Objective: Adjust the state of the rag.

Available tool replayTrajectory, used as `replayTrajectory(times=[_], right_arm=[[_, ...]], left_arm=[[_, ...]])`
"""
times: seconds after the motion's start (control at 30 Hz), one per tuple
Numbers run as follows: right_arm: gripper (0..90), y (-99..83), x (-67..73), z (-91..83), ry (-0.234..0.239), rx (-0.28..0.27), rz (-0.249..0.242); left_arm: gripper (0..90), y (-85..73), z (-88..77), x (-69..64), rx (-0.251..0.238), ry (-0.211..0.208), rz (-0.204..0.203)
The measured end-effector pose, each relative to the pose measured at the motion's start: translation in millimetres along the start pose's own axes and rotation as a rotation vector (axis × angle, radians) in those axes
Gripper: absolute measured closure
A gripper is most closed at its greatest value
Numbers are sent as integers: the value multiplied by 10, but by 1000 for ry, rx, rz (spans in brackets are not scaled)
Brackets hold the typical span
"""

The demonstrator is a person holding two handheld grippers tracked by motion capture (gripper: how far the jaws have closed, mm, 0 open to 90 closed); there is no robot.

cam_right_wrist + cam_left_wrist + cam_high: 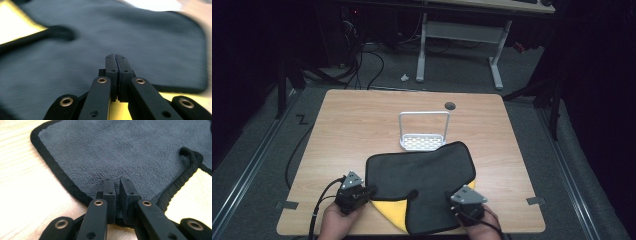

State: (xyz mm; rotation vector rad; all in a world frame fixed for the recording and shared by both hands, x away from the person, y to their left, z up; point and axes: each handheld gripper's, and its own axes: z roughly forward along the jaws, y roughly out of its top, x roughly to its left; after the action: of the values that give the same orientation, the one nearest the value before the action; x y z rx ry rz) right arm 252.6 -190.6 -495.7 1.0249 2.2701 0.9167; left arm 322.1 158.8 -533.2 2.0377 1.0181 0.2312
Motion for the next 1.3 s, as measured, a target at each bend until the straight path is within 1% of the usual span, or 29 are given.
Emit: replayTrajectory(times=[0.03,0.1,0.13,0.17,0.2,0.3,0.33,0.4,0.47,0.53,0.6,0.67,0.7,0.77,0.8,0.87,0.93,1.03,1.13,1.17,1.2,1.23,1.3], right_arm=[[900,-4,86,55,4,27,-31],[897,-53,178,142,9,82,-58],[896,-85,179,153,-12,100,-70],[896,-116,146,140,-42,112,-76],[896,-151,92,112,-70,119,-55],[894,-292,-132,-24,-138,128,39],[893,-343,-209,-83,-163,129,62],[892,-457,-347,-191,-208,132,123],[889,-587,-452,-284,-240,145,174],[885,-691,-523,-362,-271,159,207],[881,-737,-575,-431,-292,145,231],[879,-721,-590,-478,-311,124,237],[878,-699,-588,-489,-317,113,231],[874,-637,-581,-487,-303,88,222],[870,-604,-577,-469,-293,81,207],[866,-538,-572,-403,-274,70,195],[866,-467,-583,-320,-246,64,185],[865,-381,-618,-154,-214,70,165],[866,-365,-651,1,-177,104,161],[865,-374,-647,40,-165,117,157],[869,-385,-641,71,-155,134,147],[871,-397,-631,81,-152,130,139],[871,-397,-620,69,-148,134,141]], left_arm=[[833,0,1,6,-1,0,-2],[834,10,5,20,-1,6,3],[836,21,8,25,4,13,10],[837,36,14,33,9,19,17],[838,51,23,43,11,30,21],[841,96,52,84,16,51,38],[842,111,63,94,17,57,42],[842,134,80,119,19,61,38],[842,158,91,147,24,61,32],[842,171,99,171,23,66,29],[841,185,106,188,26,67,23],[840,188,111,198,22,68,18],[840,187,111,199,21,67,16],[833,181,109,194,18,70,19],[827,174,104,192,15,75,21],[819,155,78,199,13,87,22],[810,119,32,232,6,103,10],[799,55,-59,318,-15,124,-32],[745,9,-147,372,-33,134,-87],[723,1,-176,371,-38,137,-96],[717,-3,-204,362,-46,130,-99],[702,3,-226,340,-60,116,-110],[672,38,-258,269,-91,75,-126]])
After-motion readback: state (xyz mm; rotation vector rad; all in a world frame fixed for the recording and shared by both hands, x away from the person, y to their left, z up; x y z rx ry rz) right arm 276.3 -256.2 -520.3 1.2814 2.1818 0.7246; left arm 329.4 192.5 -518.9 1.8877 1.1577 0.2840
